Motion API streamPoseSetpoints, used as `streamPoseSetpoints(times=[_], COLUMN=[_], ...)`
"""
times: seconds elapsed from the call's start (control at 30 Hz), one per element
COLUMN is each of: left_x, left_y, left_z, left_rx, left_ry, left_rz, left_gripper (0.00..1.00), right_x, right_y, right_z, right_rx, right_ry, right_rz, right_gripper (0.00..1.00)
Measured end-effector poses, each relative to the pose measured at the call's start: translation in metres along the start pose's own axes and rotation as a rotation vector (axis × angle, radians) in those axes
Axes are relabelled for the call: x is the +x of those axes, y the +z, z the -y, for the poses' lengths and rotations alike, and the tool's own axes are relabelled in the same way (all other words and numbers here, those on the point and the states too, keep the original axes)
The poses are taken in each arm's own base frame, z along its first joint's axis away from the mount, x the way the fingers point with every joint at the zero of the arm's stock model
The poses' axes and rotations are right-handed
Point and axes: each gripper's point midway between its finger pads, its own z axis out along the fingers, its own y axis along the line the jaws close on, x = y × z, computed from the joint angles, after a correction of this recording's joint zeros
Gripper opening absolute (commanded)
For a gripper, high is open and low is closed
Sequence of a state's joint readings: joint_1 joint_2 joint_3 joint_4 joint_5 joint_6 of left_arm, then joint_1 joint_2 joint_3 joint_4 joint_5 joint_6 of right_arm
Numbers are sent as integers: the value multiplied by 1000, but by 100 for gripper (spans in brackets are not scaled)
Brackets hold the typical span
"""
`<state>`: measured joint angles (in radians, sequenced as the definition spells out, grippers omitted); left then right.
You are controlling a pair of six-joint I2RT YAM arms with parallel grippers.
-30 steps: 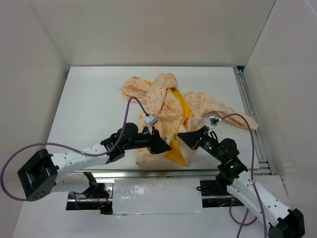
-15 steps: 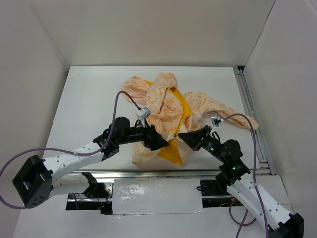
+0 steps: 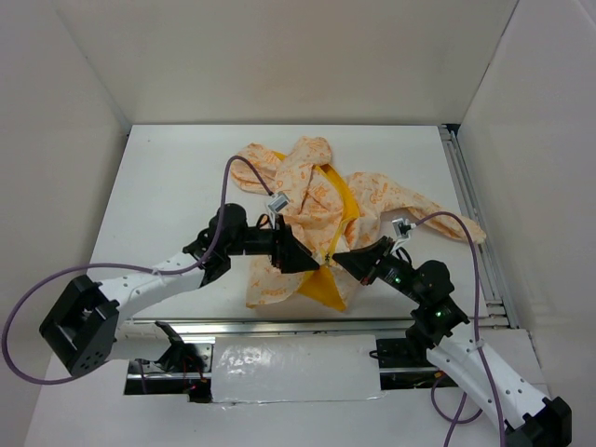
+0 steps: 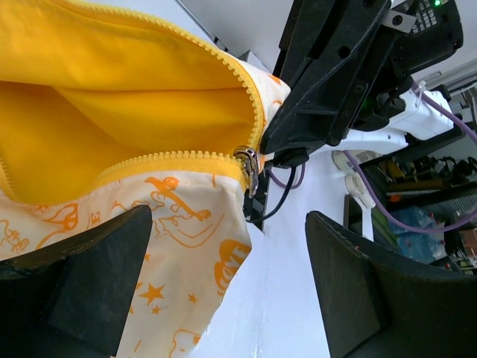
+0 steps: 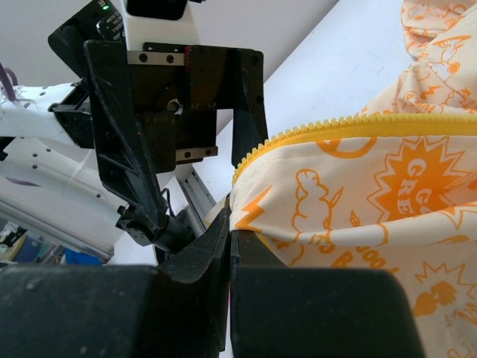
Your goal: Zip up the jacket
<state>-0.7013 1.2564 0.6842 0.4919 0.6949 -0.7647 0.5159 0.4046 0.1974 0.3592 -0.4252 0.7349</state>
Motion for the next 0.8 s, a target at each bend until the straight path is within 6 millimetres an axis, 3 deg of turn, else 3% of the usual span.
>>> streamPoseSetpoints(times=[0.17, 0.33, 0.67, 0.8], left_x=[3, -1, -1, -2], left_y=[7, 11, 17, 18], left_z=[-2, -1, 2, 4], left_rx=[10, 28, 72, 84], left_ry=[-12, -14, -15, -2], left_rz=[-22, -20, -46, -46], left_gripper=[87, 72, 28, 5], right_x=[-1, 0, 0, -1], right_y=[0, 2, 3, 4], right_z=[0, 1, 2, 1], right_rx=[-3, 0, 3, -4], right_ry=[-1, 1, 2, 0], right_rz=[2, -3, -3, 2], right_gripper=[0, 0, 0, 0])
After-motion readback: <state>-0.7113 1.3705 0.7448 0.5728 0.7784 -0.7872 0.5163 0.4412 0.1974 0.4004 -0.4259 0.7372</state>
